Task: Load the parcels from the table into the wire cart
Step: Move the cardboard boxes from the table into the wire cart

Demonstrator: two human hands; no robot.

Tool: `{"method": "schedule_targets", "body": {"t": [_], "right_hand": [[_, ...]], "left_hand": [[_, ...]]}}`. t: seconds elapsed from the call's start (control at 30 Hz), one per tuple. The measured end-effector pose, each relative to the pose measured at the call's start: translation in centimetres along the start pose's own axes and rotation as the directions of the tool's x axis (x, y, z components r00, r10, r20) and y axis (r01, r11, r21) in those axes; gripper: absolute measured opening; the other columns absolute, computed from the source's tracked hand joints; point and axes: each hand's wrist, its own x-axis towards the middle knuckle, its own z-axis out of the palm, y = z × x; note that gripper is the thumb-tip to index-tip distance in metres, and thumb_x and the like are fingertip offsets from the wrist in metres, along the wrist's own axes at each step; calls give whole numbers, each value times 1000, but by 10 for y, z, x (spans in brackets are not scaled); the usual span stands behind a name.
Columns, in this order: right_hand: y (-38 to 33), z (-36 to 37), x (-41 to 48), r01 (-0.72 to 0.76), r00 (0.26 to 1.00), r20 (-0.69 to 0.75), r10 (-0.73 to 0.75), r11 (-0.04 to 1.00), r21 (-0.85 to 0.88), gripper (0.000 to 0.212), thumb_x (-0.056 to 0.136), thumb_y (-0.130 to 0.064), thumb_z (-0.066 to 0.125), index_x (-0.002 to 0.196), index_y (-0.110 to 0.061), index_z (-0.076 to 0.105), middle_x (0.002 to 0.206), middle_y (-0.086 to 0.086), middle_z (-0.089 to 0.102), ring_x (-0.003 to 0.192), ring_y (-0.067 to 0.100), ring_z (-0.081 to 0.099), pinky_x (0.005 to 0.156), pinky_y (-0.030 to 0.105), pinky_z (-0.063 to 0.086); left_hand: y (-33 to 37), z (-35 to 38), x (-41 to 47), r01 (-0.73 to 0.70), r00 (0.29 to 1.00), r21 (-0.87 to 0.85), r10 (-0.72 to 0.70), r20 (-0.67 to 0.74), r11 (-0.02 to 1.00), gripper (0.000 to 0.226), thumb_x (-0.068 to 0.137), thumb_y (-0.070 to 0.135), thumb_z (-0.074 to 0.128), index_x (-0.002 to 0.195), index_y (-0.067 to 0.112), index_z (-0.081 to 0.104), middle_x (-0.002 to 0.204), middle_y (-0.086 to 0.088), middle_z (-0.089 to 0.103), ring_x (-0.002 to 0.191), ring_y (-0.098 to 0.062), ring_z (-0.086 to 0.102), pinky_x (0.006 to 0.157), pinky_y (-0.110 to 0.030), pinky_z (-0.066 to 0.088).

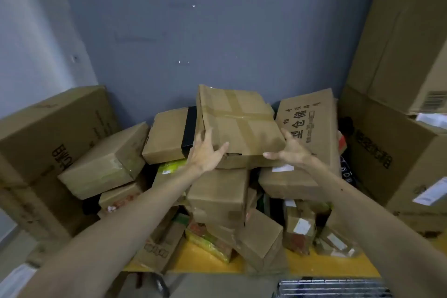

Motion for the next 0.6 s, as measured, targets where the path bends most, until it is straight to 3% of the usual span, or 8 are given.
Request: {"method": "schedule_targets", "body": {"t": [0.07,0.17,0.23,0.3,0.37,0.47,0.6], "right_hand": [[4,-8,18,-36,999,40,36,999,-11,154,22,-82,80,153,-36,16,153,1,38,143,30,30,115,52,31],[14,-8,43,-80,987,131,88,995,-65,157,23,-75,85,154,-37,7,159,3,25,147,31,20,118,53,24],[14,-9,48,-71,982,174,78,996,-45,152,34,-64,92,154,-36,3,159,2,23,147,28,19,119,50,22],[16,-9,50,-57,961,272,53,998,8,141,56,-42,94,156,-27,-4,155,-4,22,144,20,21,119,38,21],[20,-9,54,-39,939,342,38,999,-3,146,57,-40,93,155,-23,-14,157,-5,15,144,18,20,120,36,21],[22,-7,56,-34,947,319,37,999,-16,151,54,-33,96,154,-28,-17,163,5,7,148,25,17,120,42,21],[25,-1,56,-41,964,265,24,997,61,143,56,-18,96,157,-28,-4,162,4,16,146,23,22,118,36,24]], "left_hand": [[3,6,13,56,998,-30,-57,-20,998,77,94,63,46,156,33,11,165,-4,6,149,-31,16,118,-50,25],[-2,11,30,109,993,-54,-111,-34,993,79,94,62,49,156,34,10,165,-2,6,148,-32,19,116,-50,27],[-5,14,39,144,988,-121,-150,-38,982,82,92,62,53,157,35,10,164,-3,9,147,-33,23,116,-50,28],[-10,17,44,146,988,-162,-152,-27,976,85,90,61,58,156,37,10,163,-2,10,147,-32,23,116,-48,27],[-13,19,46,140,989,-207,-146,-16,968,89,87,58,64,156,39,12,164,-1,9,147,-30,22,118,-48,27],[-15,22,47,137,989,-265,-146,-15,954,98,80,53,75,155,41,13,164,1,9,148,-29,19,120,-51,24],[-11,18,50,133,988,-265,-148,-39,955,105,79,49,79,156,40,9,166,4,5,152,-22,3,120,-50,12]]}}
